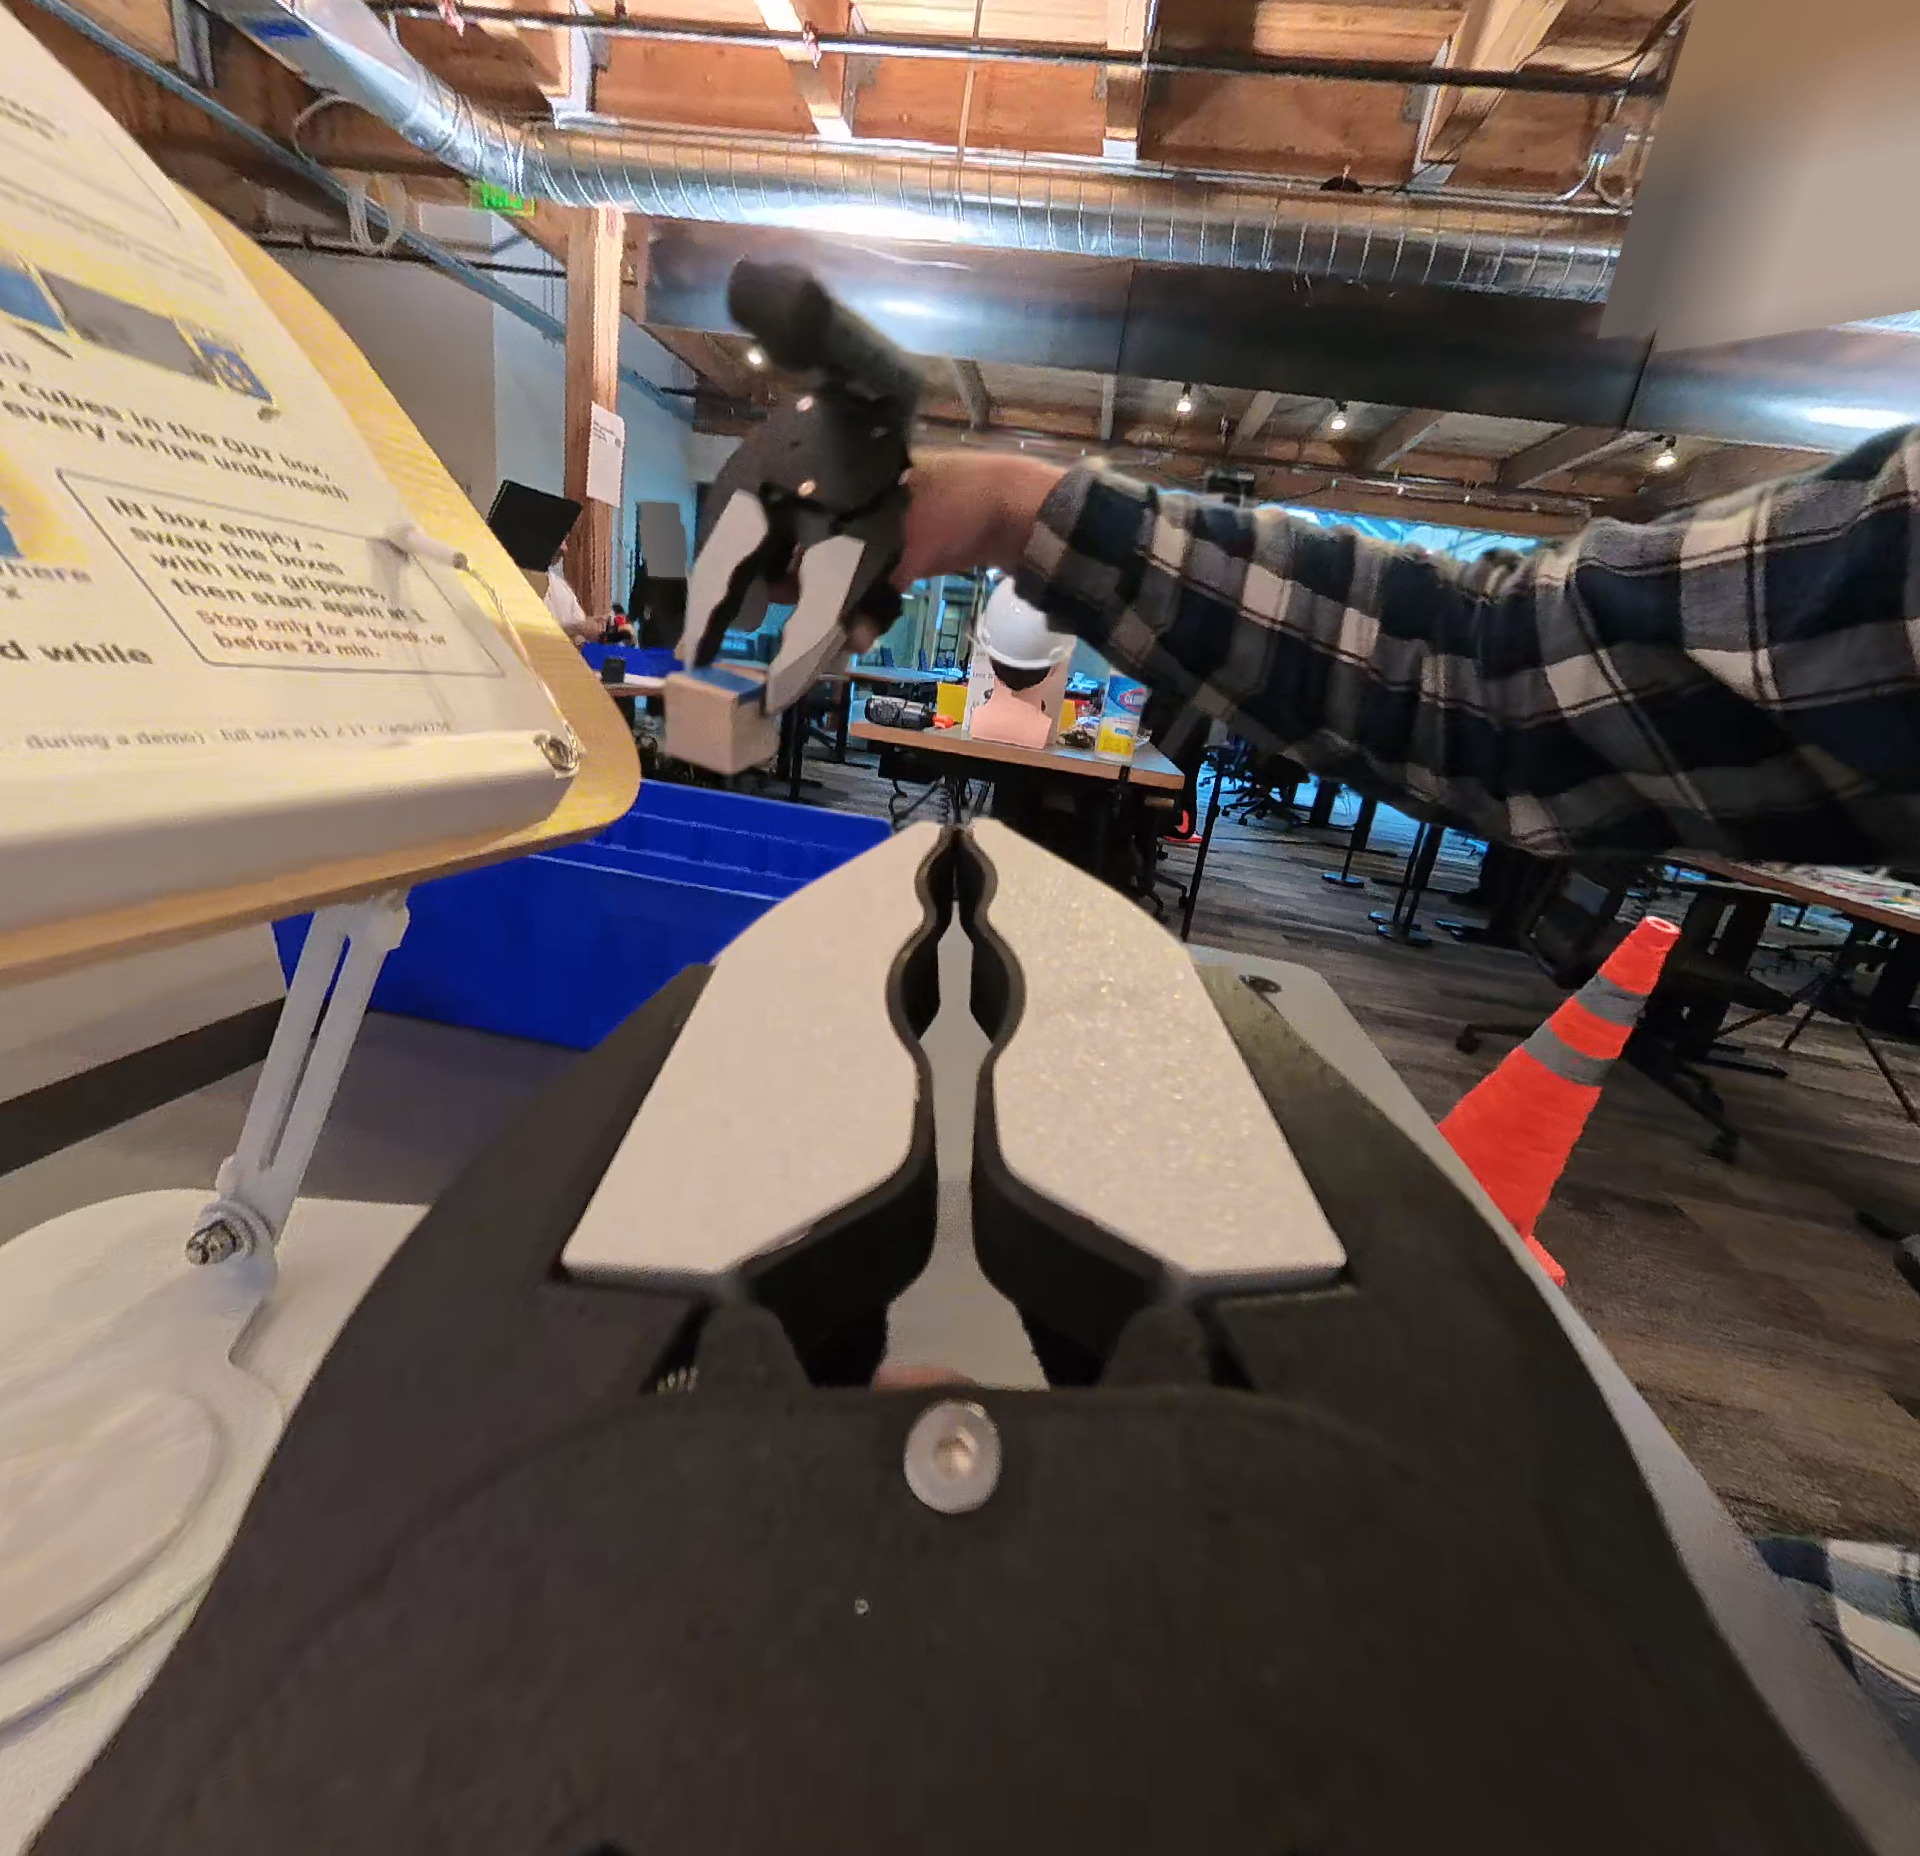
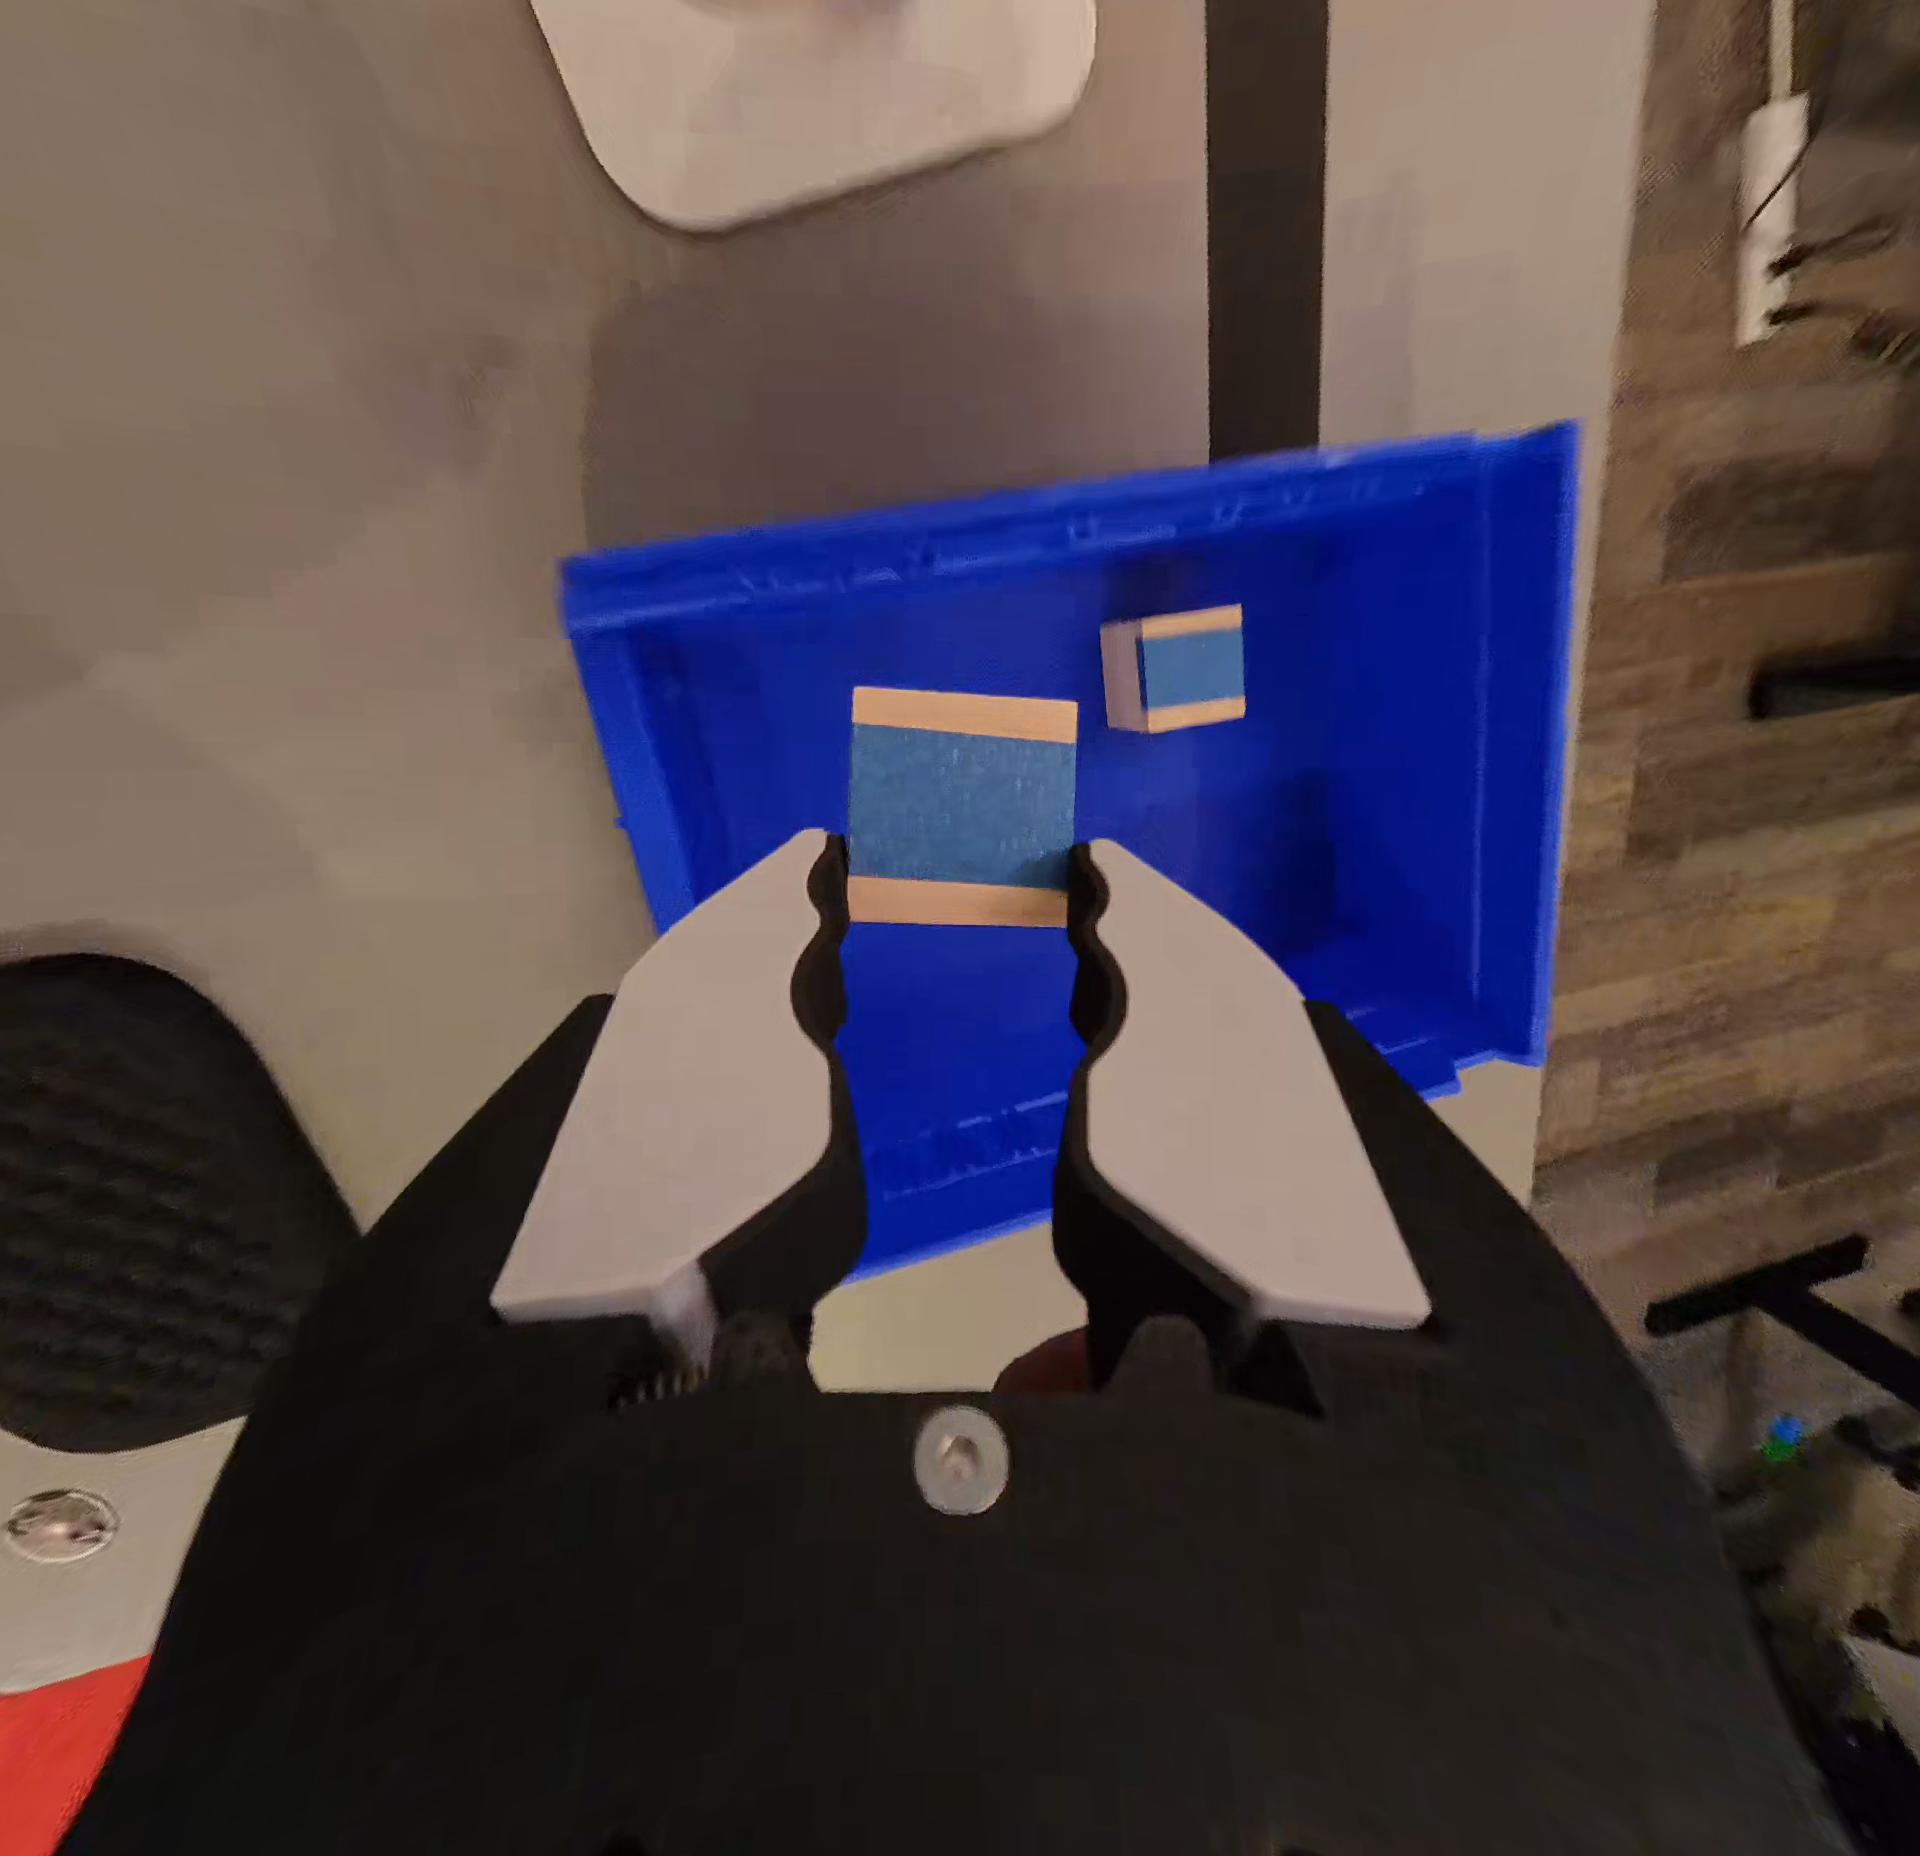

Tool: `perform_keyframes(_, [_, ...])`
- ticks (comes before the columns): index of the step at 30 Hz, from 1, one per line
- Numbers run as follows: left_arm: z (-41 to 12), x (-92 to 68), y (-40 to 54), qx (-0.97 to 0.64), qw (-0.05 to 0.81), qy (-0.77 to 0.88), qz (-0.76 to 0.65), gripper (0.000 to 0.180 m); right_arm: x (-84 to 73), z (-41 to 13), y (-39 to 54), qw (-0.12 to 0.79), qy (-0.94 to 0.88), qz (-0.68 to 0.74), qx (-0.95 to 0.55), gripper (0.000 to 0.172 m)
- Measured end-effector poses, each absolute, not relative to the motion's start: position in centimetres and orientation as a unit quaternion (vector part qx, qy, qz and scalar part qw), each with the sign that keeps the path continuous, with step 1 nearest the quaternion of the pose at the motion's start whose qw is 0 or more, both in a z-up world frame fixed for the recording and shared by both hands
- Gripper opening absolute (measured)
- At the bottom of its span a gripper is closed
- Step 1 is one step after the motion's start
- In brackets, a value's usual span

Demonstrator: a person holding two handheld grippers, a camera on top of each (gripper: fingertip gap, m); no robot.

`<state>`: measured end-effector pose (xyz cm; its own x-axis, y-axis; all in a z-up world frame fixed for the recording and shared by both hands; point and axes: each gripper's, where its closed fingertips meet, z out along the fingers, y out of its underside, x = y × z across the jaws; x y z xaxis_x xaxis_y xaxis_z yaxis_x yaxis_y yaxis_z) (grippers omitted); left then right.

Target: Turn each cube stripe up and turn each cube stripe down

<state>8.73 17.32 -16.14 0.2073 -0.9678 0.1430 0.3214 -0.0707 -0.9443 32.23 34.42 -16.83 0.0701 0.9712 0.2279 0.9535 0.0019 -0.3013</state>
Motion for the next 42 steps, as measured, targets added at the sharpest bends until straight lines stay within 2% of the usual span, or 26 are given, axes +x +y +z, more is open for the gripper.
perform_keyframes(6, [-17.3, 8.8, 18.1, -0.51, 0.591, 0.334, -0.528, 0.0, 34.1, -25.0, 41.0, 0.142, -0.67, -0.004, -0.729, 0.042])
perform_keyframes(10, [-17.7, 8.7, 18.4, -0.514, 0.588, 0.335, -0.527, 0.0, 34.9, -28.4, 44.0, 0.118, -0.663, -0.01, -0.739, 0.042])
perform_keyframes(15, [-17.6, 8.8, 18.5, -0.511, 0.585, 0.327, -0.539, 0.0, 36.4, -30.8, 45.8, 0.075, -0.675, -0.039, -0.733, 0.043])
perform_keyframes(28, [-17.6, 8.9, 18.4, -0.509, 0.583, 0.331, -0.54, 0.0, 38.2, -32.2, 48.0, 0.019, -0.704, -0.115, -0.7, 0.044])
perform_keyframes(32, [-17.4, 8.8, 18.3, -0.507, 0.587, 0.335, -0.535, 0.0, 38.6, -30.9, 48.0, 0.022, -0.695, -0.133, -0.706, 0.056])
perform_keyframes(37, [-15.6, 7.2, 18.2, -0.497, 0.619, 0.331, -0.51, 0.014, 37.9, -25.1, 45.7, 0.098, -0.681, -0.142, -0.712, 0.054])
perform_keyframes(42, [-13.2, 2.2, 19.7, -0.52, 0.693, 0.312, -0.391, 0.023, 36.0, -18.8, 39.7, 0.176, -0.687, -0.181, -0.681, 0.049])
